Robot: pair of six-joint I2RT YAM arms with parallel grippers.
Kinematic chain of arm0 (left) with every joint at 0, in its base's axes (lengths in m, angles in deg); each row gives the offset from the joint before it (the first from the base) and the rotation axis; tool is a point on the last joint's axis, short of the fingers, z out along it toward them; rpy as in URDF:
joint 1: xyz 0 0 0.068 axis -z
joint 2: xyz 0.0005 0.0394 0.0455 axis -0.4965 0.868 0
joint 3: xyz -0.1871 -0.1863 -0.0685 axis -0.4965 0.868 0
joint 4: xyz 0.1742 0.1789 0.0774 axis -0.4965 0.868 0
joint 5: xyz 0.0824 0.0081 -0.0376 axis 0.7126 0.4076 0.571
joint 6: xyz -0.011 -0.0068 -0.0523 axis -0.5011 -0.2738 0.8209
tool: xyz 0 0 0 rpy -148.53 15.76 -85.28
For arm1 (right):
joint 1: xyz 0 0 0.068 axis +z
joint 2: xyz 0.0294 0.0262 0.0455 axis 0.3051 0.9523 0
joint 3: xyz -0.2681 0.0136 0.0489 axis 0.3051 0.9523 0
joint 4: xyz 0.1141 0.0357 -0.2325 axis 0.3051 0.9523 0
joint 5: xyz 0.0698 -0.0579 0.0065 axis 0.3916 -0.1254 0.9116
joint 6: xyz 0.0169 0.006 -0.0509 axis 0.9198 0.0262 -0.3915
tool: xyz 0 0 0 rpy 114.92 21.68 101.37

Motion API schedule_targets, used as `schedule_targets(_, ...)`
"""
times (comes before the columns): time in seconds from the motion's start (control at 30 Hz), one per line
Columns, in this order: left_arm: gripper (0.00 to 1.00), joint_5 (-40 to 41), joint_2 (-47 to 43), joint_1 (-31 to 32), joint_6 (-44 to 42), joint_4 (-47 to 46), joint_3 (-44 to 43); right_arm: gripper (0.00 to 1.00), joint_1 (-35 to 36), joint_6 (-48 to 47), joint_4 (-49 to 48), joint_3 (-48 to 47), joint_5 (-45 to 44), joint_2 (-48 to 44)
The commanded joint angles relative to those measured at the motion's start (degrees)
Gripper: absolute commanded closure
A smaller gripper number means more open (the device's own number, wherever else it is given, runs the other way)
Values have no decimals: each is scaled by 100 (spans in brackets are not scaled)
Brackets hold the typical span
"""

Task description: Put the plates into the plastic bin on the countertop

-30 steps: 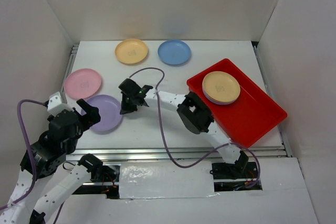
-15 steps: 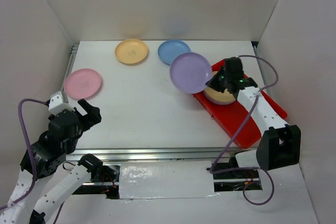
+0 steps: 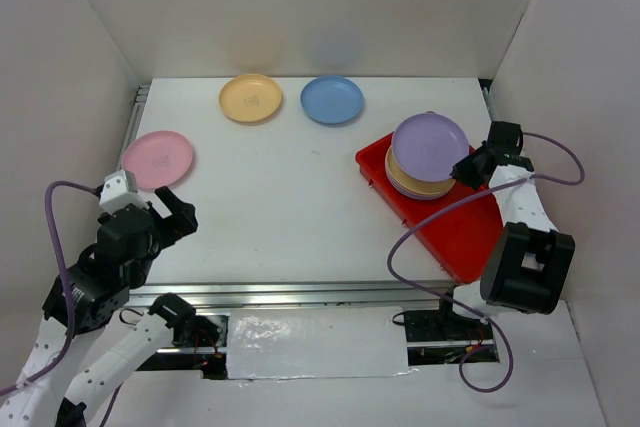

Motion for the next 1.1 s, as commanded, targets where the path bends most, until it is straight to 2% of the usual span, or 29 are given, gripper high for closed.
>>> schedule_targets(0.0,1,-64,97,-6,-121,-287,-15,89,-95,-70,-205,-94,245,0)
schedule_targets(0.03,1,-64,97,-6,-112,-269,-24,66,-95,-70,-240,-84,289,-52)
schedule_targets(0.07,1,-82,105,-6,-121,-286,-15,37,-87,-53,-232,-84,368,-105)
schedule_targets(0.1,1,-108,123,-6,-138,-295,-7,14,-69,-44,-249,-58,455,-167)
schedule_targets(0.17,1,-143,176,-6,-173,-374,2,0,71,-78,-320,-49,658,-474)
schedule_targets(0.27,1,-170,517,-14,-147,-305,-94,0,482,-166,-83,-216,676,-1009)
schedule_targets(0.33,1,-239,922,-14,370,-137,-174,0,747,-193,188,-321,448,-1474)
schedule_targets(0.47,1,-1074,1598,-259,976,-1005,160,0,1520,-53,-3,143,491,-2328)
schedule_targets(0.5,1,-1510,1983,-774,1187,-1373,265,0,2001,0,-64,405,657,-2460)
schedule_targets(0.6,1,-2251,2723,-1856,1460,-2008,467,0,2777,114,-486,899,1026,-2882)
schedule_targets(0.63,1,-2505,2864,-2608,1540,-2140,512,0,2996,132,-643,978,1184,-3005)
schedule_targets(0.7,1,-2525,3101,-3254,1768,-2421,705,0,3418,202,-785,1198,1247,-3102)
schedule_targets(0.73,1,-2604,3155,-3788,1856,-2883,827,0,3855,229,-933,1268,1230,-3164)
schedule_targets(0.8,1,-2919,3251,-4283,2155,-3579,1380,0,4288,281,-1127,1462,1221,-3182)
schedule_targets(0.83,1,-3060,3287,-4625,2251,-4331,1565,0,4639,316,-1372,1550,1221,-3173)
schedule_targets(0.93,1,-3124,3384,-4944,2805,-5782,2356,0,5097,457,-1865,1919,1195,-3024)
schedule_targets(1.0,1,-2886,3690,-5076,3122,-6156,2603,0,5291,606,-2120,2112,1308,-2866)
schedule_targets(1.07,1,-2816,4094,-5138,3097,-6420,2404,0,5615,755,-2498,2279,1326,-2813)
